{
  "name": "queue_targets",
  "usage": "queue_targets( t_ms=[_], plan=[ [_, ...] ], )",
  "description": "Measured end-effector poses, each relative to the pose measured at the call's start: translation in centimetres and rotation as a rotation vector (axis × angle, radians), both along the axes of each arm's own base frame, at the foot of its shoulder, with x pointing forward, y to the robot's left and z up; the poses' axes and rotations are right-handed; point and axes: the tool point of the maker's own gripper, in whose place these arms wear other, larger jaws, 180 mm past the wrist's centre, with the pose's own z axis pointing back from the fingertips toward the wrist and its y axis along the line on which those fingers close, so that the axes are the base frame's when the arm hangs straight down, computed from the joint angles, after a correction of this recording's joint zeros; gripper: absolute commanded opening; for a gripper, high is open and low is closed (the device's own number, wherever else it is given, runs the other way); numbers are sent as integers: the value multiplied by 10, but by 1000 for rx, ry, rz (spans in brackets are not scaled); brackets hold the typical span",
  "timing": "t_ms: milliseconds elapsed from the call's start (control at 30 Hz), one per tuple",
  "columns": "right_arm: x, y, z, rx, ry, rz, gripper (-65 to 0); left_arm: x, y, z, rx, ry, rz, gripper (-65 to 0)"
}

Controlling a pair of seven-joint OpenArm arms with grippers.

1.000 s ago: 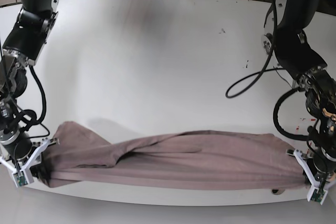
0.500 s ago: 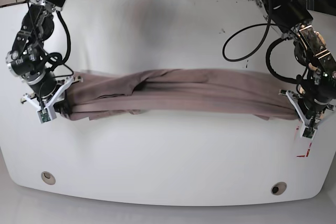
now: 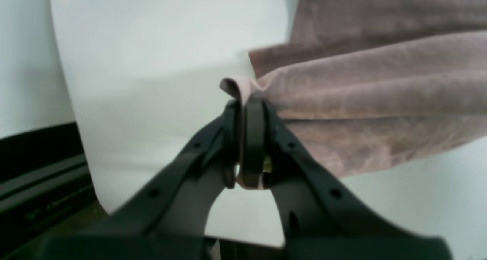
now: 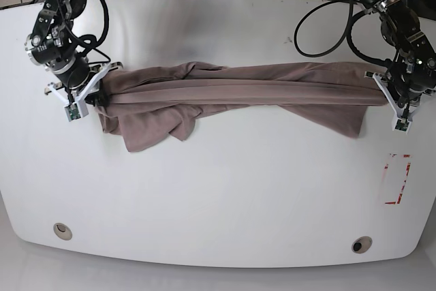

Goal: Layout the t-shirt on the table in an organized manner, then fold the t-shirt properly
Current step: 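Drag the held shirt edge away with both grippers and lay it down, then hold the shirt edge with both grippers and adjust the right grip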

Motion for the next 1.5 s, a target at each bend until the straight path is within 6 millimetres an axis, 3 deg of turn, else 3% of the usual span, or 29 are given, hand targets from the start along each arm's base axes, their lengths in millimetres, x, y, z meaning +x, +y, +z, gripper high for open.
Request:
queue_targets(
  t_ms=[300, 867, 967, 1200, 1500],
  plan=[
    [-35, 10, -28, 36, 99, -11, -648, -26, 10, -14, 27, 78, 0, -650],
    [-77, 19, -54, 68, 209, -26, -645, -43, 24, -16, 76, 130, -15, -650],
    [-81, 18, -56, 64, 219, -26, -599, -44, 28, -15, 86, 127, -24, -650],
    [-91, 18, -61, 64, 244, -27, -384, -42, 28, -14, 88, 105, -36, -650],
    [-90, 19, -56, 59, 233, -23, -360, -46, 29, -16, 92, 118, -33, -650]
  ],
)
